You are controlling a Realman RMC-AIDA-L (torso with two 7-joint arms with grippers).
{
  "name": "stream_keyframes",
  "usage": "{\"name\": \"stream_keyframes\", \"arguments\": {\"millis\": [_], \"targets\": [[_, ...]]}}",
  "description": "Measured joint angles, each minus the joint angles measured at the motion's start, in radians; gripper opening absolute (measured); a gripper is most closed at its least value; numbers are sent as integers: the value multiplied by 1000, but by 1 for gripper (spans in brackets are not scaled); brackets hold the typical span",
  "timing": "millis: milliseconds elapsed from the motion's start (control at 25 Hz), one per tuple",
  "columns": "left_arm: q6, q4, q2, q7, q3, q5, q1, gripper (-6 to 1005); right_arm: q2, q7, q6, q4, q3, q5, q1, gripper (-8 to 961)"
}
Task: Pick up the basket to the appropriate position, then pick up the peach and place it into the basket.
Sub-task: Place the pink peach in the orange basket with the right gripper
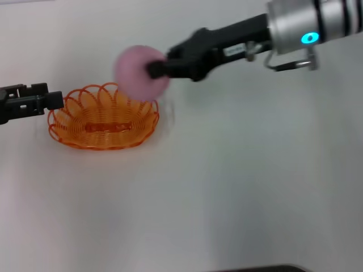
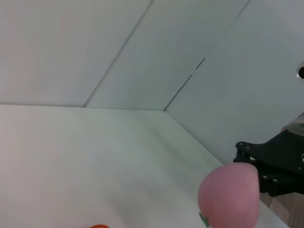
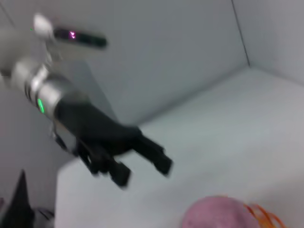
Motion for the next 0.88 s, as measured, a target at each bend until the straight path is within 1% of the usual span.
{"name": "stream_keyframes", "arguments": {"millis": [80,120,160,320,440,480,560,680,880], "targets": [[-1,0,-1,0,-1,0,-1,795,1,-58,65,73,-35,85,8,62],[-1,-1,-1,0,-1,0,-1,795,2,-144,145,158,-92,182,16,62],[-1,-1,-1,0,-1,-3,-1,795,2,-144,145,158,-92,182,16,62],[-9,-1,-1,4,-4,-28,6,795,5,-264,261,285,-193,323,29,63],[-16,-1,-2,4,-5,-43,11,795,10,-340,304,351,-249,414,32,63],[-17,-1,-2,4,-5,-49,14,795,11,-364,309,367,-271,443,32,63],[-18,-1,-3,5,-5,-51,14,795,12,-403,319,386,-314,498,32,101],[-18,-1,-3,4,-4,-52,14,795,12,-412,338,393,-356,533,33,162],[-18,-2,-4,3,3,-52,12,795,12,-406,350,396,-374,546,33,264]]}}
